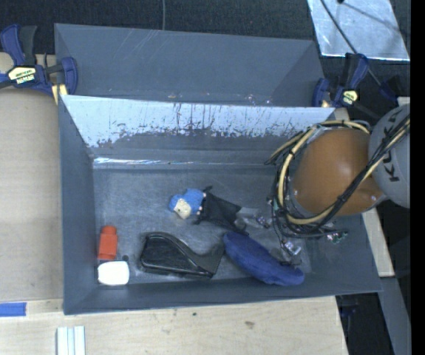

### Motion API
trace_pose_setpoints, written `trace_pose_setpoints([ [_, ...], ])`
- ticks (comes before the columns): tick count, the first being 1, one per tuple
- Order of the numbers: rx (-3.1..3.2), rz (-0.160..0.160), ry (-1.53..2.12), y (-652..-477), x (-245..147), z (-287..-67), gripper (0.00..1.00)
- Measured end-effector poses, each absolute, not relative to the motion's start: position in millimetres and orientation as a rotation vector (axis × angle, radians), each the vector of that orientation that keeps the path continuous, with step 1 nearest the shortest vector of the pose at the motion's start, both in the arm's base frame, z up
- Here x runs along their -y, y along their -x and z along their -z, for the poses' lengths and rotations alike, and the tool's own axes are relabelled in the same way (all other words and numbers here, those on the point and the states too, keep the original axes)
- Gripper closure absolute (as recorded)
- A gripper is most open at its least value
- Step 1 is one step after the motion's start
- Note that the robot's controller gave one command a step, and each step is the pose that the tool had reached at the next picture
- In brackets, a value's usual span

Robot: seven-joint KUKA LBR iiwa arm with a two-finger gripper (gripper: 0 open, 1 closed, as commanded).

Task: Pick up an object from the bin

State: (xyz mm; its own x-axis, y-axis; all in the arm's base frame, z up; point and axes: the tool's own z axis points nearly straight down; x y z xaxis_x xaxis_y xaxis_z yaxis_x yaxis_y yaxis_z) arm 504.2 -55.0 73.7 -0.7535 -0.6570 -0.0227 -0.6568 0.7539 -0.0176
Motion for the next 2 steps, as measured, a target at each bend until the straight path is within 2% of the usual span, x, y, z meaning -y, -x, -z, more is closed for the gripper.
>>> trace_pose_setpoints([
  [1, -2.986, 0.011, 0.885, -505.8, 66.0, -73.6, 0.0],
  [2, -2.915, 0.001, 1.15, -555.7, -15.8, -73.4, 0.0],
])
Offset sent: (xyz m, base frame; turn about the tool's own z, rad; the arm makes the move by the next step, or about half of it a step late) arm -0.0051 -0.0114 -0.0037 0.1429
